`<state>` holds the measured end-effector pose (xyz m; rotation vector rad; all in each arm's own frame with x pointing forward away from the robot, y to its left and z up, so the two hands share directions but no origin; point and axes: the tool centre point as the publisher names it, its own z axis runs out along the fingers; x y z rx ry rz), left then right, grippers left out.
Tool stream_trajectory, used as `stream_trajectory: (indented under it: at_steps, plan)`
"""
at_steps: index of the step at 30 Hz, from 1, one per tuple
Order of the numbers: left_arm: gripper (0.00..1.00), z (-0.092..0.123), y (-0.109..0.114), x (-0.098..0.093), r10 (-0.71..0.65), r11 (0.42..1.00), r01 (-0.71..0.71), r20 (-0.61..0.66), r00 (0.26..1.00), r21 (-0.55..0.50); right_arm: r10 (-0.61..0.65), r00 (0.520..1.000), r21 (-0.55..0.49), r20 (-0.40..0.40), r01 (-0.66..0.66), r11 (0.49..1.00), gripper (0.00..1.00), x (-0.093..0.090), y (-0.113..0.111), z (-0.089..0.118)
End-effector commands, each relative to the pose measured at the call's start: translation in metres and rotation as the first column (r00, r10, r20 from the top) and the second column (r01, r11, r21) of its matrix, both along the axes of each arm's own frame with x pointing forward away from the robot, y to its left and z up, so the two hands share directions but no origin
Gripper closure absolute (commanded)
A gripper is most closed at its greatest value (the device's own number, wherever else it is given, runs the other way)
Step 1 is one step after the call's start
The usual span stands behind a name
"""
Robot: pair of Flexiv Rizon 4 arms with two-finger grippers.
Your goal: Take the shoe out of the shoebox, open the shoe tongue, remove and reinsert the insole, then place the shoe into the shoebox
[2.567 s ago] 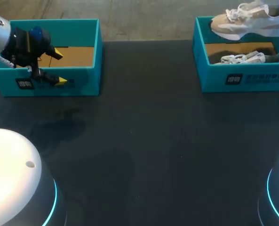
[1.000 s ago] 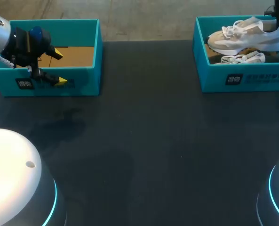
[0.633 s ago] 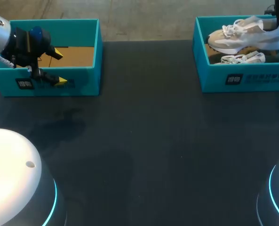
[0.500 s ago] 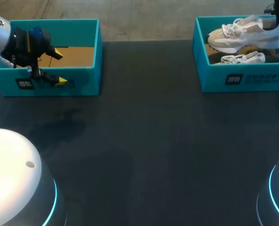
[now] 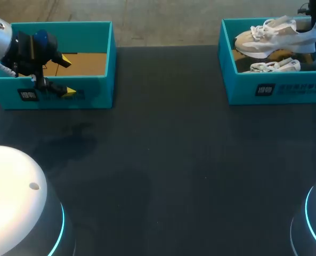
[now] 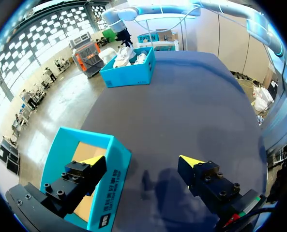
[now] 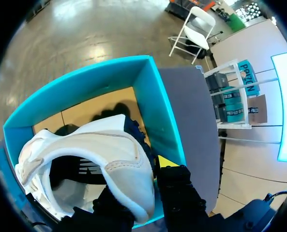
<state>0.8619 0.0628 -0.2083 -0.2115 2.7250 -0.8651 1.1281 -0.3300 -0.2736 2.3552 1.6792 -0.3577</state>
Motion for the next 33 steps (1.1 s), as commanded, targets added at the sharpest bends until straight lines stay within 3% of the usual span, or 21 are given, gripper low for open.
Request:
stream_trajectory:
  at_steps: [1,33]
  plan:
    - [0.0,0.0,0.0,0.0,-0.001,1.0,0.001,-0.001,1.0,0.002,-0.004,1.0,0.007,0.0,0.004,1.0,1.0,0.008,-0.001,-0.007]
    - [0.0,0.0,0.0,0.0,-0.001,1.0,0.001,-0.001,1.0,0.002,0.029,0.999,-0.004,0.039,-0.029,1.0,1.0,0.021,-0.013,-0.046]
